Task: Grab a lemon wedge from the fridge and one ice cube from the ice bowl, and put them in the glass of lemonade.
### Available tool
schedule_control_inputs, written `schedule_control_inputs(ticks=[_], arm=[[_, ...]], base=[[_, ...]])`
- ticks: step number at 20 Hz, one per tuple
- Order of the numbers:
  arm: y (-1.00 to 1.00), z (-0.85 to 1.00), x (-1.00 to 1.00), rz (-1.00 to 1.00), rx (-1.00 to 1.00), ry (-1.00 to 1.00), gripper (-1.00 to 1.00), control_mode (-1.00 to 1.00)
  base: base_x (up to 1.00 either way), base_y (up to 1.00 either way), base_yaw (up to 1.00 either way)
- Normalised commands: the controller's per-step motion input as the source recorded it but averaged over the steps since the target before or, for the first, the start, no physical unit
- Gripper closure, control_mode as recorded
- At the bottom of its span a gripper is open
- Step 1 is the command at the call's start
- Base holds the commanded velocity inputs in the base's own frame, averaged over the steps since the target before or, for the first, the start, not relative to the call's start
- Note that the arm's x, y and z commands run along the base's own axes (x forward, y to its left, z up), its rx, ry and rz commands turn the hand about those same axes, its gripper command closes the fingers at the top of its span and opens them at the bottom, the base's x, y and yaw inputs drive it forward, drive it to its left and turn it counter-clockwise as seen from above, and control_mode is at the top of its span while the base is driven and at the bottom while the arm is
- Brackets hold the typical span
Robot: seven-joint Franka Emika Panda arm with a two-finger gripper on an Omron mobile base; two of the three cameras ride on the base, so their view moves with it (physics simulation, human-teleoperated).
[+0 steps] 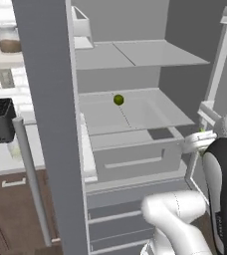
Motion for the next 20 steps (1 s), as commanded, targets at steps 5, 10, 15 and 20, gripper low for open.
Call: schedule_control_inputs(ticks=[5, 10, 15, 20], arm=[[0.00, 0.00, 0.00, 0.00, 0.00, 0.00, 1.00, 1.00], [0.00, 0.00, 0.00, 0.00, 0.00, 0.00, 1.00, 1.00], [0.00, 0.00, 0.00, 0.00, 0.00, 0.00, 1.00, 1.00], [0.00, 0.00, 0.00, 0.00, 0.00, 0.00, 1.00, 1.00]], base=[[-1.00, 0.00, 0.00], [-1.00, 0.12, 0.11], [-0.25, 0.30, 0.85], [0.01, 0.26, 0.91]])
